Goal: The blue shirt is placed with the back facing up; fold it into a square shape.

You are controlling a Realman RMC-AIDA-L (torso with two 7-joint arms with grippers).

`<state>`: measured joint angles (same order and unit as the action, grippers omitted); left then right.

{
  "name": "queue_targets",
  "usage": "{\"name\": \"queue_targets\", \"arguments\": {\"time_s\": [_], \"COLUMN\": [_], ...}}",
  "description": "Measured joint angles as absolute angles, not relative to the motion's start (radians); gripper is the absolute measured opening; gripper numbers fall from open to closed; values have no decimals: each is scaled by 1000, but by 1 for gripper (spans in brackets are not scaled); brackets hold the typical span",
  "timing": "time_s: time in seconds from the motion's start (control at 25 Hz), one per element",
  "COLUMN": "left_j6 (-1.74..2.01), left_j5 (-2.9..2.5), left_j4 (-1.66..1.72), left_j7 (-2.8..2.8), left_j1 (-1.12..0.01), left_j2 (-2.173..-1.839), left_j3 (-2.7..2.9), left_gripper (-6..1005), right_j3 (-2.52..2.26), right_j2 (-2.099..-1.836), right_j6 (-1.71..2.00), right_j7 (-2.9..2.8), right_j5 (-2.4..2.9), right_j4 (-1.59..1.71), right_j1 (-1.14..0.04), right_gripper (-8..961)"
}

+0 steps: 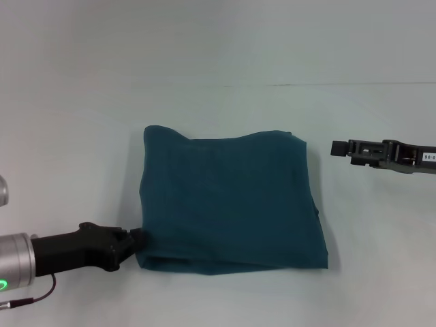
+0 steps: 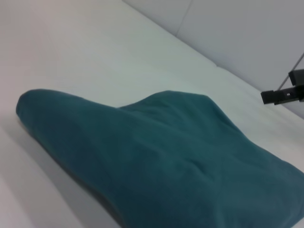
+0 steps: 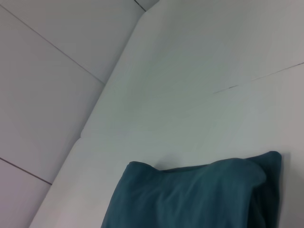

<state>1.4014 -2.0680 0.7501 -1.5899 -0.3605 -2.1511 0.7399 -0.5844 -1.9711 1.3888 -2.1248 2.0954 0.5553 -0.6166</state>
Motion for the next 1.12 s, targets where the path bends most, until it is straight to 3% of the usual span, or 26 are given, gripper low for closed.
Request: {"name": "queue_targets", "arguments": {"time_s": [0.92, 1.12], "left_j6": [1493, 1506], "left_j5": [-2149, -2134], "left_j4": [799, 813], "left_j7": [-1592, -1592], "left_j1": [-364, -364], "left_j2": [-2135, -2137], "left_j3": [660, 570], "left_gripper": [56, 241], "right_j3": [-581, -579], "right_j2": [-1969, -1968], "right_j6": [1390, 1390], "right_j7": [-2123, -2123], "right_j5": [2095, 2094], "right_j4": [555, 556], "right_j1": [-616, -617], "right_gripper": [916, 916]}}
